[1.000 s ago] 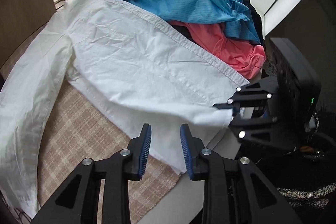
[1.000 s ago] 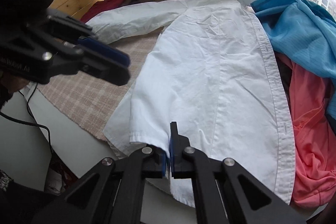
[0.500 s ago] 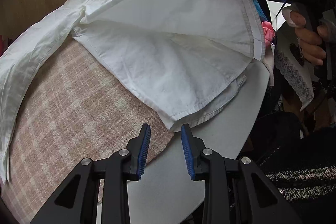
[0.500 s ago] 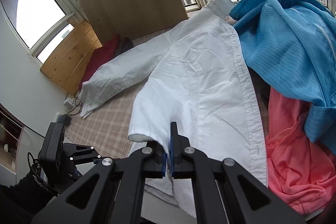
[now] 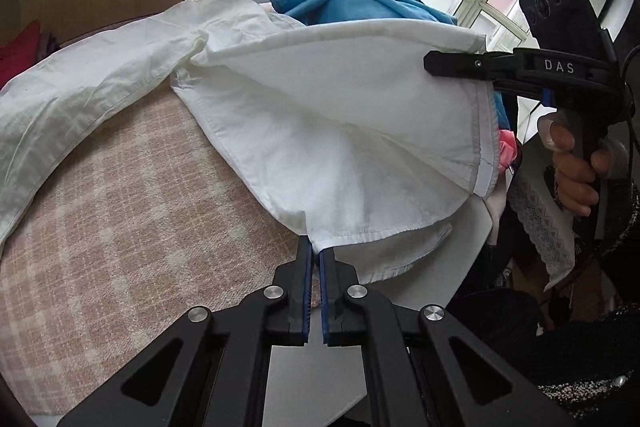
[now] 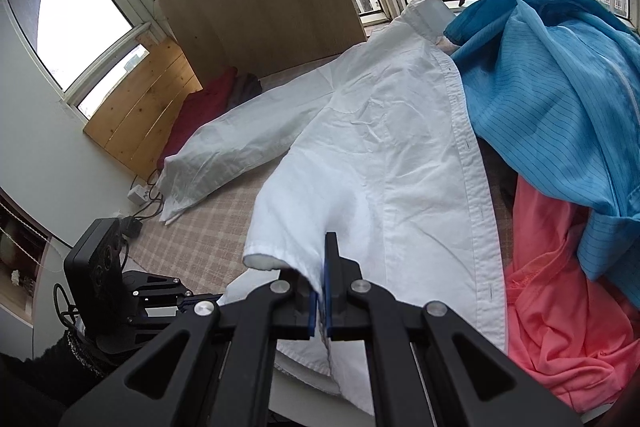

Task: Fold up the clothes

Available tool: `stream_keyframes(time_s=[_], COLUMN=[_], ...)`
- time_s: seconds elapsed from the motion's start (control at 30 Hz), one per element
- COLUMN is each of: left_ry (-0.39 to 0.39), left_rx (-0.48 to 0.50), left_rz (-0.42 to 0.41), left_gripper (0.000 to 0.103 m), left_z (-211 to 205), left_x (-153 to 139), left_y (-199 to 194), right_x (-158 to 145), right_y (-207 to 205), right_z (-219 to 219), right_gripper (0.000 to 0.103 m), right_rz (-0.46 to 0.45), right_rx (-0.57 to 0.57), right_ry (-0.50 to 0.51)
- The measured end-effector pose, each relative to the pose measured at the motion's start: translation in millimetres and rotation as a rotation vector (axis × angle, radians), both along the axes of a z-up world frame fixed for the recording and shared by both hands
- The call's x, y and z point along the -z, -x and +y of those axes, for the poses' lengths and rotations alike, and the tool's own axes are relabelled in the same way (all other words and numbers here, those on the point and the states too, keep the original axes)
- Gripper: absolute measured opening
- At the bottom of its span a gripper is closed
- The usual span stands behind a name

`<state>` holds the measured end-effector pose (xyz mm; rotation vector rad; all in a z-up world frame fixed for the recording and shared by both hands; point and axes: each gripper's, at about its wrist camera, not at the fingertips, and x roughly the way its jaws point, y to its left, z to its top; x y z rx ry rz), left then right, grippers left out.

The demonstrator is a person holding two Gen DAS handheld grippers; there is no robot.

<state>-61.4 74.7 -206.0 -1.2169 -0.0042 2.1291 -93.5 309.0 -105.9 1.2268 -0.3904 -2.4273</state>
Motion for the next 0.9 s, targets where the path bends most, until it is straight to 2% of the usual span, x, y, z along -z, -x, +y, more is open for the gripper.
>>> stream_keyframes(time_s=[0.2,0.37,0.43,0.6,0.7,0.77,0.8,0.9], left_ry=[0.025,-0.075,-0.084,-0.094,-0.098,-0.067,-0.048,-0.014], left_rx=[-0.033,-0.051,-0.076,-0.115,-0.105,-0.078,-0.063,-0.045], left_rz=[-0.04,-0.048,-0.062,-0.1,-0.097,-0.11,-0.118,-0.092], left_gripper=[0.004,0.002,0.002,0.002,0.002,0.002,0.003,0.001], left_z=[4.2,-16.5,-25.0,-38.7,-38.4,-34.1,-31.5,-37.1], left_x=[26.1,15.6,17.6,27.3,27.7,31.7,34.1,23.1], left_y=[2.9,-16.3,-17.2,-15.4,-17.1,-18.5,-19.2,-10.2], right_x=[1.8,1.9,3.5,32.8,51.4,60.7,66.4,90.2], right_y=[1.2,-0.4,-2.1,-3.8,-5.0,-4.4,-3.7,-1.4], right_z=[-17.8,-29.0,-37.6,-75.4,-97.1,-106.9,-111.2,-120.8], right_gripper=[0.002,0.002,0.002,0.002,0.002,0.002,0.003,0.007], right_rz=[-0.004,-0.013,-0.014,-0.075,-0.108,-0.117,-0.134,-0.282], right_rx=[-0.051,-0.082,-0.106,-0.193,-0.231,-0.241,-0.251,-0.323], right_ry=[-0.017,-0.028,-0.027,-0.069,-0.093,-0.114,-0.127,-0.159])
